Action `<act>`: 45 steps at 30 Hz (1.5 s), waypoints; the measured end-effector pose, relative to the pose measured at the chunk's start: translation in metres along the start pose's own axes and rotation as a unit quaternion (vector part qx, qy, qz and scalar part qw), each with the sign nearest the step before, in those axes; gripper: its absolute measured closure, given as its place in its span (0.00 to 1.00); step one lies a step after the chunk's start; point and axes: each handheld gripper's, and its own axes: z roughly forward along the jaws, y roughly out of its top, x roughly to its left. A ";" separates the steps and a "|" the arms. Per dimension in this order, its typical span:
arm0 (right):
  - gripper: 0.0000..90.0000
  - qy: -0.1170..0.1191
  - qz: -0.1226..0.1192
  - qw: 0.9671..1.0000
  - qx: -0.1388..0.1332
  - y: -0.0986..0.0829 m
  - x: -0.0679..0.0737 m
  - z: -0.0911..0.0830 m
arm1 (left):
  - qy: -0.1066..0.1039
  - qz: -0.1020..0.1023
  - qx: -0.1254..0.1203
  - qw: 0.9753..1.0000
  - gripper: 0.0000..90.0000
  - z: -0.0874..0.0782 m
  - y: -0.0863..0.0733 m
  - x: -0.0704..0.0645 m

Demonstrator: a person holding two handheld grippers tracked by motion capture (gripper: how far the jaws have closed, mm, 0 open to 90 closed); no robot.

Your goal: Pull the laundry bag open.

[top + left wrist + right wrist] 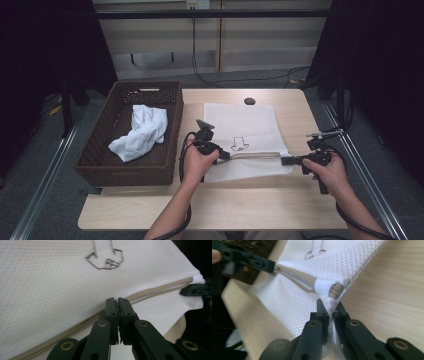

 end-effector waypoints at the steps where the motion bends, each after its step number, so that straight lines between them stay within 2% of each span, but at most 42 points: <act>1: 0.98 0.012 0.011 1.000 -0.005 0.000 -0.003 -0.002 | -0.017 -0.010 0.001 1.000 0.97 -0.001 0.000 0.000; 2: 0.98 0.016 0.017 1.000 -0.006 0.000 -0.005 -0.004 | -0.028 -0.009 0.002 1.000 0.97 -0.001 -0.001 -0.002; 3: 0.98 0.015 0.019 1.000 -0.009 -0.001 -0.008 -0.006 | -0.021 0.001 0.006 1.000 0.97 -0.002 -0.001 -0.004; 5: 0.98 0.014 0.018 1.000 -0.008 -0.001 -0.009 -0.007 | -0.016 0.007 0.006 1.000 0.97 -0.001 0.000 -0.008; 7: 0.98 0.023 0.022 0.999 -0.012 -0.001 -0.010 -0.009 | -0.021 0.002 0.005 1.000 0.97 0.000 0.000 -0.005; 14: 0.98 0.026 0.016 0.999 -0.010 0.000 -0.005 -0.007 | -0.014 -0.006 -0.002 1.000 0.97 -0.002 0.002 -0.001; 18: 0.98 0.019 0.012 1.000 -0.007 0.000 -0.006 -0.005 | -0.014 -0.009 0.002 1.000 0.97 0.000 0.001 0.001; 19: 0.98 0.018 0.013 1.000 -0.007 0.000 -0.006 -0.005 | -0.008 -0.008 -0.001 1.000 0.97 0.000 0.001 0.002; 23: 0.98 0.020 0.015 1.000 -0.007 0.000 -0.005 -0.004 | -0.013 -0.008 -0.002 1.000 0.97 -0.002 0.001 0.000; 28: 0.98 0.013 0.012 1.000 -0.006 0.001 -0.006 -0.004 | -0.009 -0.009 0.002 1.000 0.97 0.000 0.000 -0.001; 32: 0.98 0.017 0.012 1.000 -0.006 0.000 -0.007 -0.004 | -0.006 -0.003 0.000 1.000 0.97 -0.001 0.001 0.000; 36: 0.98 0.013 0.011 1.000 -0.007 0.001 -0.006 -0.004 | -0.018 -0.006 0.001 1.000 0.97 -0.001 0.000 -0.001; 40: 0.98 0.013 0.015 1.000 -0.008 0.001 -0.008 -0.005 | -0.006 0.002 0.000 1.000 0.97 -0.001 0.000 -0.004; 44: 0.98 0.016 0.015 1.000 -0.008 0.001 -0.007 -0.005 | -0.012 -0.011 -0.004 1.000 0.97 -0.002 0.000 -0.003; 45: 0.98 0.016 0.014 1.000 -0.007 0.001 -0.006 -0.006 | -0.011 -0.006 -0.004 1.000 0.97 -0.002 0.000 -0.003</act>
